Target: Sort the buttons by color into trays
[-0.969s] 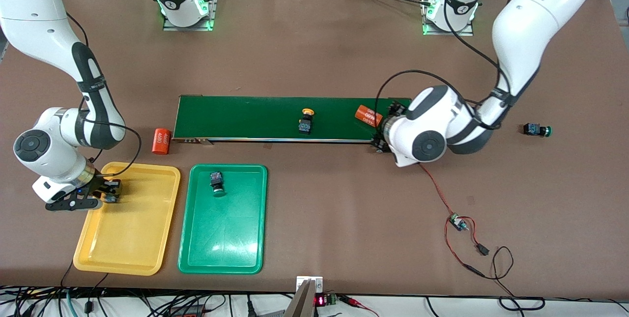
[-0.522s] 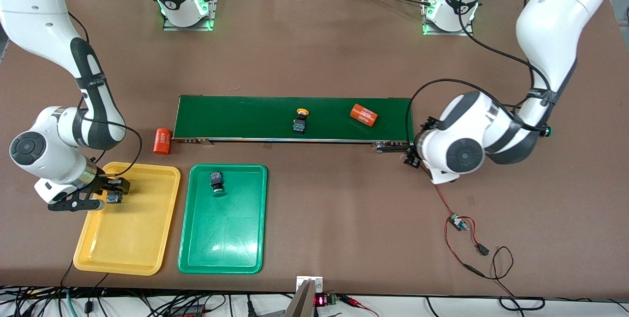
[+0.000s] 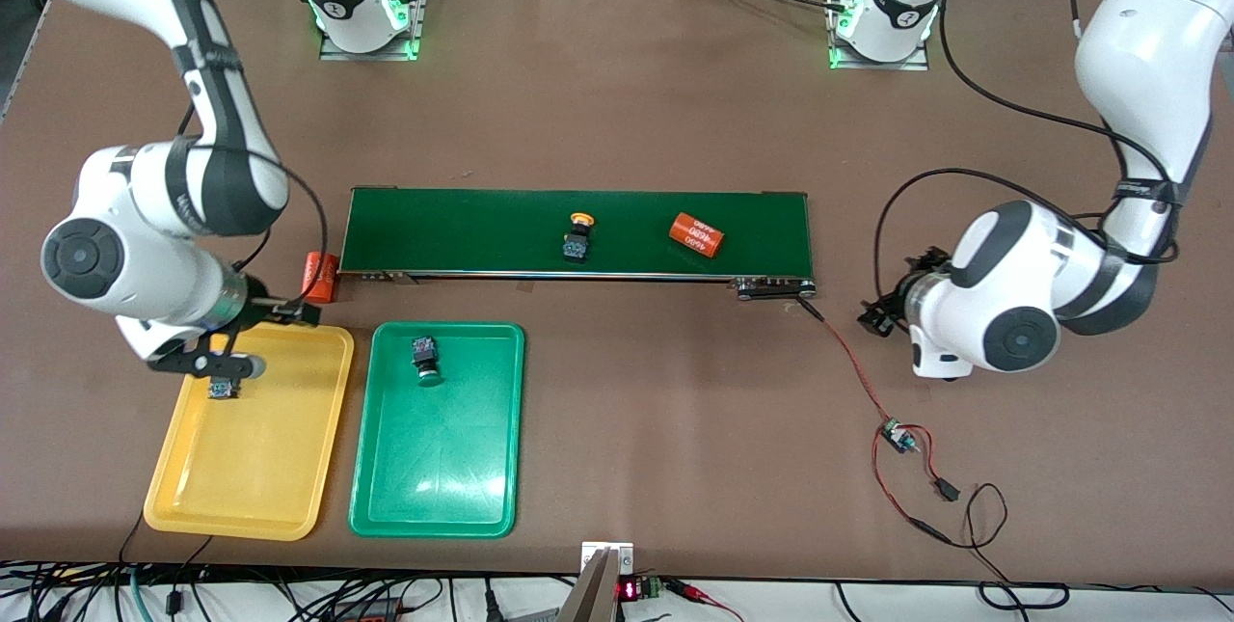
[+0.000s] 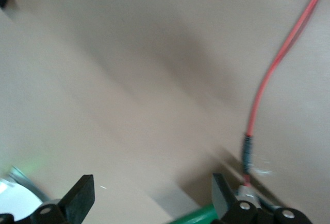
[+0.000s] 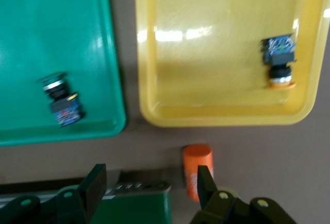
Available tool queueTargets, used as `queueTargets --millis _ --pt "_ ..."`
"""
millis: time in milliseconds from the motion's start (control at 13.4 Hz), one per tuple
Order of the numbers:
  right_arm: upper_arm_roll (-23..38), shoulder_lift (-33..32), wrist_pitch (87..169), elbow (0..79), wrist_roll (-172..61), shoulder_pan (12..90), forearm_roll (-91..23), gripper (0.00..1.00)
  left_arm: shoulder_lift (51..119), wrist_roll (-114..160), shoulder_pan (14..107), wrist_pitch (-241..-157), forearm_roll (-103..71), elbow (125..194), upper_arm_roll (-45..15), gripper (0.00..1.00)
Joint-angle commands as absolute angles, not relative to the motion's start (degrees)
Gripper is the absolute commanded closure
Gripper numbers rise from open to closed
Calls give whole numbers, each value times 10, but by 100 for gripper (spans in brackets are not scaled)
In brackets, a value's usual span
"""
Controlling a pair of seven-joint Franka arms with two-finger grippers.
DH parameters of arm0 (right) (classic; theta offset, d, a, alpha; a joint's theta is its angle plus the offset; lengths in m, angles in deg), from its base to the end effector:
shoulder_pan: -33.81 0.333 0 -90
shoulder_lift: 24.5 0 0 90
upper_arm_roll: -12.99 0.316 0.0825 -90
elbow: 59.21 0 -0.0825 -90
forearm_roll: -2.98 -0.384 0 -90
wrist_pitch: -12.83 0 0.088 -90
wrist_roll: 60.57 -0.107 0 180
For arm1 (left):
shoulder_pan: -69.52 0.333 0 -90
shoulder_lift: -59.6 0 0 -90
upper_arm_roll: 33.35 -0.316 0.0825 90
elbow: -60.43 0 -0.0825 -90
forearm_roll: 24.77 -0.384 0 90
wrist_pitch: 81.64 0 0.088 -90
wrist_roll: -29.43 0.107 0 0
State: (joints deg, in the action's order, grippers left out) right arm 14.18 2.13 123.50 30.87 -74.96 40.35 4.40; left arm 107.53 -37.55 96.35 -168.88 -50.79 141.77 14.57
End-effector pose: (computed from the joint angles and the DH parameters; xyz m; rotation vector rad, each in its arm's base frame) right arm 0.6661 0.0869 0.3640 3.0999 -0.1675 -0.1566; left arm 0.6535 -0.0874 0.2816 -2.6744 -1.0506 0.6504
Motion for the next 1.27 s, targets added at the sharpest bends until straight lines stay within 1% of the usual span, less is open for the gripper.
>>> queueTargets --millis 0,75,149,298,447,522,596,745,969,1044,1118,1193 --pt "139 -8 1202 322 -814 442 31 20 1060 -277 980 -1673 -517 1423 136 0" --pt "139 -14 1185 325 -834 460 31 20 1054 -264 980 -1672 -516 1425 129 0" --pt "140 -19 1180 331 -852 475 30 20 1039 -232 974 -1672 -516 1429 105 0" --pt "140 -31 1190 354 -906 510 19 20 1007 -120 969 -1686 -511 1444 61 0" --pt "140 -32 1200 365 -929 541 19 20 992 -26 966 -1693 -486 1457 8 0" --pt "140 -32 1207 375 -941 555 19 16 976 19 961 -1713 -478 1479 -20 0" --pt "143 -32 1218 385 -953 566 19 16 945 71 958 -1758 -478 1522 -55 0" --pt "163 -36 1248 412 -1002 574 19 16 904 145 959 -1839 -477 1595 -102 0" --pt "177 -36 1296 437 -1035 589 23 14 864 242 958 -1935 -475 1685 -164 0" --pt "181 -37 1316 441 -1043 593 23 14 849 259 948 -1968 -475 1725 -189 0" --pt "182 -37 1335 442 -1046 596 24 11 829 265 937 -1991 -475 1752 -216 0" --pt "182 -37 1351 448 -1046 602 28 10 812 277 926 -2015 -476 1775 -229 0"
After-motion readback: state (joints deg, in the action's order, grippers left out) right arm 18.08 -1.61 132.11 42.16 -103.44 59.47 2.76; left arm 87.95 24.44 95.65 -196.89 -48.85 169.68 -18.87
